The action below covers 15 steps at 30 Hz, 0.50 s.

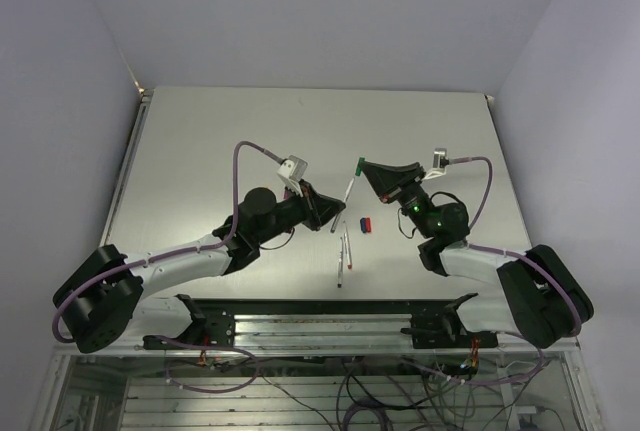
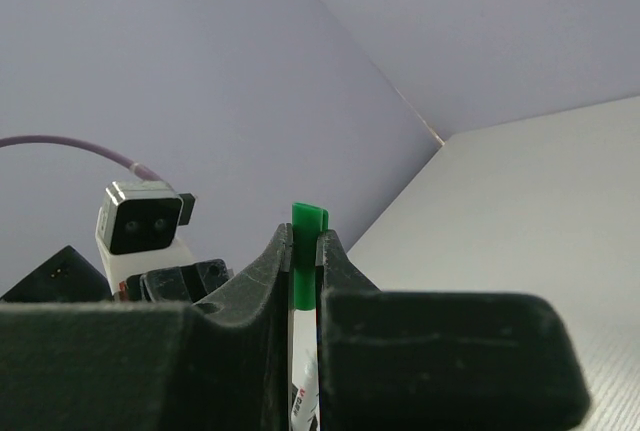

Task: Insert the pens into the pen caps

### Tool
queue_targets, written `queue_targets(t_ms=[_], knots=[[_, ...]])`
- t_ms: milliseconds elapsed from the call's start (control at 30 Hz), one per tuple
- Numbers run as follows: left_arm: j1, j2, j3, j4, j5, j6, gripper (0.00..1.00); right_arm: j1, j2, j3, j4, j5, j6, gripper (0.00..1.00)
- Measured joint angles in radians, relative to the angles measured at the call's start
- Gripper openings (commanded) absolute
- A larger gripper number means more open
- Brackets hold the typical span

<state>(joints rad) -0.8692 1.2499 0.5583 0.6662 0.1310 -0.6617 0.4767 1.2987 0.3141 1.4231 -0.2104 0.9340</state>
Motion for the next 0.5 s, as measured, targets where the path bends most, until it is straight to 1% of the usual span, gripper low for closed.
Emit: queue_targets(t_ms=[500], knots=[[-0.004, -0.001, 0.000, 0.011, 0.008, 0.007, 0.07, 0.006, 0.006, 0.000, -0.020, 0.000, -0.012, 0.00]])
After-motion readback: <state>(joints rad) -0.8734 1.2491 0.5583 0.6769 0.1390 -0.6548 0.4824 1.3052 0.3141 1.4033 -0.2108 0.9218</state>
